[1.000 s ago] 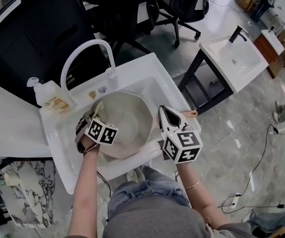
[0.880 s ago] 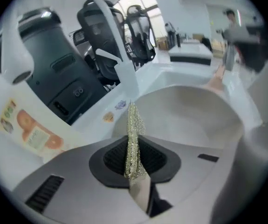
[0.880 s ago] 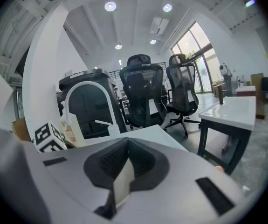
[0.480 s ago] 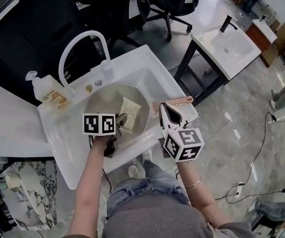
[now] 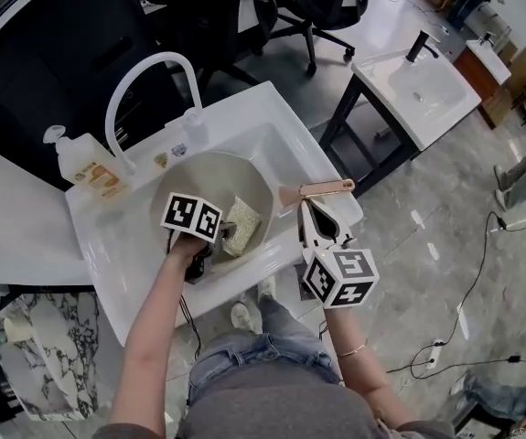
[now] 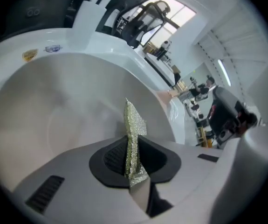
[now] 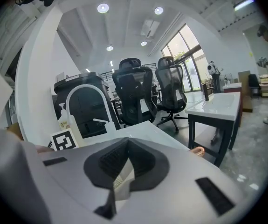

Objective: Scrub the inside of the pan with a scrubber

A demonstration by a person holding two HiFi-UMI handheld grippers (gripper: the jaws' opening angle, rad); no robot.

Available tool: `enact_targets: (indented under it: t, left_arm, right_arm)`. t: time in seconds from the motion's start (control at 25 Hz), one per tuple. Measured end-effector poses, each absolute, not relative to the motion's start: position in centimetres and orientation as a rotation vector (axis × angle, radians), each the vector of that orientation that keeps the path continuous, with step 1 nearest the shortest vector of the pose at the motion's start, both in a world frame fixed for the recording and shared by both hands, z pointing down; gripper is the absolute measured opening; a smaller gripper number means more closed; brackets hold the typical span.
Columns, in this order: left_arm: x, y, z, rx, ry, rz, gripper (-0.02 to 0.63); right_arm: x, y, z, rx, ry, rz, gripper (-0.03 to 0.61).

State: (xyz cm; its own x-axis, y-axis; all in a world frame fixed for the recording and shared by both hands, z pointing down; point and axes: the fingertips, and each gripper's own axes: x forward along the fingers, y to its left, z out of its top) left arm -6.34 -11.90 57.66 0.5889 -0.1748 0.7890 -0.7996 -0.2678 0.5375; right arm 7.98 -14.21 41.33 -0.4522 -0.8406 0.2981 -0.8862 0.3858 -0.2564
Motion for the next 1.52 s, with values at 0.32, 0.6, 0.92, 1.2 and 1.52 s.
enact_targets:
  t: [0.32,0.6,0.92,1.2,1.52]
  left_arm:
    - [-9.0,-10.4,60.7,1.757,-0.789,1.157,0.057]
    - [-10.6,-9.9,62.1,1.77,-0.795,1.393,0.058]
    - [-12.9,-9.4,62.9,1.753,-0.744,1.646,0.058]
    - [-16.4,-10.1,62.9,1.709,-0.777,1.872,0.058]
    - [-20.2,-12.5,61.8,1.677,-0.917,2.205,0.058]
  right_arm:
    - [5.8,-15.7,41.6,1.498,-2.542,0.576,0.011]
    - [3.8,-16.8,41.5,1.429,-2.563,0.56,0.011]
    - [2.5,-17.7,41.5,1.385,-2.572,0.548,0.011]
    - [1.8,-18.0,41.5,1.366,-2.575,0.544,0.011]
    - [2.1,-17.9,41.7,1.377,-2.565,0.543,0.011]
